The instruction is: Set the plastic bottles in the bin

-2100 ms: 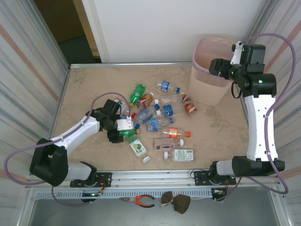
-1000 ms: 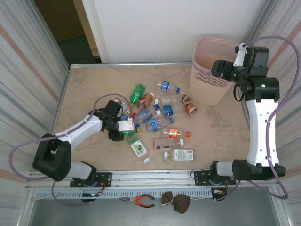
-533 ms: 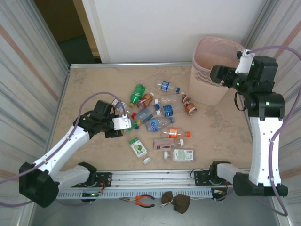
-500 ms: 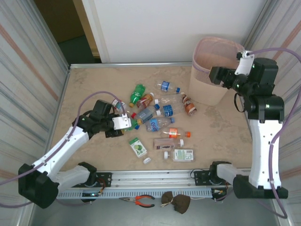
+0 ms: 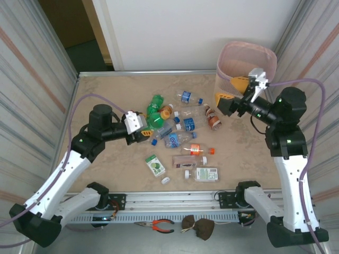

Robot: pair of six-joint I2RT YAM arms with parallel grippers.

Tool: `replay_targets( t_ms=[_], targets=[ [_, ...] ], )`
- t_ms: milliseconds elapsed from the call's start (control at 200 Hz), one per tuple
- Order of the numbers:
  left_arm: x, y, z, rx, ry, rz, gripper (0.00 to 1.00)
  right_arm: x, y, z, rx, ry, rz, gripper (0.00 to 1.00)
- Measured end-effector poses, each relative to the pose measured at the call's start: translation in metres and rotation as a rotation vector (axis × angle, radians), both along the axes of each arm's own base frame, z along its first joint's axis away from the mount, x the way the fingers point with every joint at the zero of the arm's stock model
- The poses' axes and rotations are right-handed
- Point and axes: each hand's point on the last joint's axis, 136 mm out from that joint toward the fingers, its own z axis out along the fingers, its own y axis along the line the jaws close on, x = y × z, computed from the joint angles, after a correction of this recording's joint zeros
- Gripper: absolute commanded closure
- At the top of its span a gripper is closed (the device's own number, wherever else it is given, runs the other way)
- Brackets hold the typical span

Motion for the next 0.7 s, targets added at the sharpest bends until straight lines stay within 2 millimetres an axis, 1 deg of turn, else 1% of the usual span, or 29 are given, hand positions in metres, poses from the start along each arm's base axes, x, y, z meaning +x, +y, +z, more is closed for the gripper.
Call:
replay_targets(
  t_ms=[90, 250, 336, 491, 606, 701],
  targets=[
    [-0.004, -0.010, 0.023, -0.097, -0.019, -0.039, 0.50, -0.013, 0.024, -0.004, -0.015, -0.034, 0.117, 0.06],
    [-0.016, -0.026, 0.057, -0.228, -0.053, -0.127, 0.50, -0.039, 0.060, 0.002, -0.024, -0.101, 0.305, 0.06],
    [-0.024, -0.036, 0.068, -0.271, -0.054, -0.183, 0.50, -0.050, 0.078, 0.001, -0.025, -0.117, 0.393, 0.04],
    [-0.041, -0.055, 0.083, -0.316, -0.052, -0.297, 0.50, -0.073, 0.108, -0.006, -0.044, -0.142, 0.549, 0.02],
    [-0.055, -0.066, 0.098, -0.340, -0.070, -0.370, 0.50, -0.088, 0.122, -0.008, -0.060, -0.167, 0.634, 0.01],
    [-0.064, -0.072, 0.108, -0.357, -0.089, -0.412, 0.50, -0.094, 0.131, -0.005, -0.067, -0.190, 0.673, 0.01]
  ],
)
